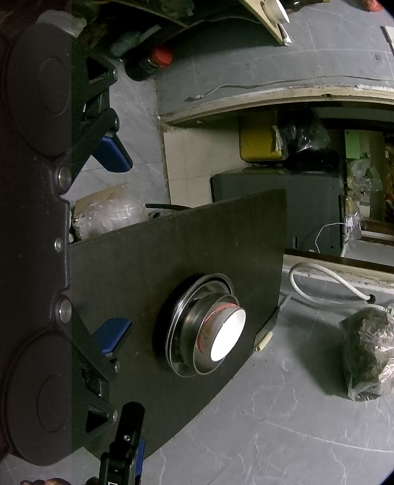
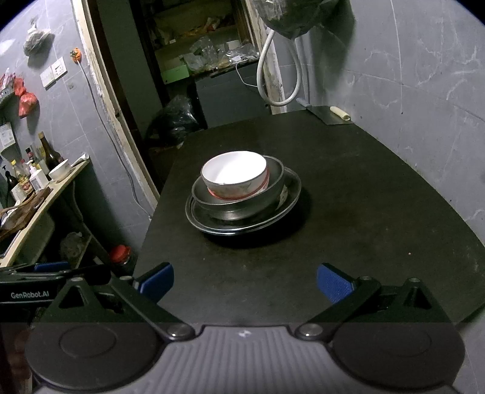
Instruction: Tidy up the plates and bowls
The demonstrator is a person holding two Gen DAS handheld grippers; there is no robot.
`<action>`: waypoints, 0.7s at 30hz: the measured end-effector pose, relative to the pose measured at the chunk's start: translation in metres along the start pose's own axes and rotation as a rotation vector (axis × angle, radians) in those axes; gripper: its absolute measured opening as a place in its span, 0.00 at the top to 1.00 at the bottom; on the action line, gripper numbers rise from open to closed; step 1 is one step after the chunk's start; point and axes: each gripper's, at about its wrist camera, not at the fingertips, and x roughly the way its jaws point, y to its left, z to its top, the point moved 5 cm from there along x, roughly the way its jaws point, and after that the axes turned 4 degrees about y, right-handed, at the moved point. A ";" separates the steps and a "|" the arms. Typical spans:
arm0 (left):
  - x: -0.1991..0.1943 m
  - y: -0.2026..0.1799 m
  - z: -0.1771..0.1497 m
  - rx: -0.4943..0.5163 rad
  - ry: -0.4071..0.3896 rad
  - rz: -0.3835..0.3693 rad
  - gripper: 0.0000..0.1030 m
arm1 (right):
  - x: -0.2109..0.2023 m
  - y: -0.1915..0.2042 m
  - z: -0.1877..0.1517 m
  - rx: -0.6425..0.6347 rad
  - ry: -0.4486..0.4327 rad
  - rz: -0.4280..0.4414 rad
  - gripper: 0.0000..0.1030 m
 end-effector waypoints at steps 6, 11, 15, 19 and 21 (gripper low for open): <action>0.000 -0.003 0.001 0.011 -0.003 0.001 0.02 | 0.000 -0.003 0.001 0.010 -0.001 -0.001 0.00; 0.000 -0.002 0.001 0.016 -0.006 0.000 0.02 | -0.001 -0.004 0.001 0.012 -0.005 -0.003 0.00; 0.000 -0.003 0.000 0.018 -0.007 0.000 0.02 | -0.001 -0.005 0.001 0.015 -0.006 -0.003 0.00; 0.000 -0.004 0.000 0.022 -0.006 -0.001 0.02 | -0.001 -0.005 0.001 0.019 -0.005 0.000 0.00; 0.000 -0.004 0.001 0.022 -0.006 -0.001 0.02 | -0.002 -0.006 0.001 0.020 -0.005 0.000 0.00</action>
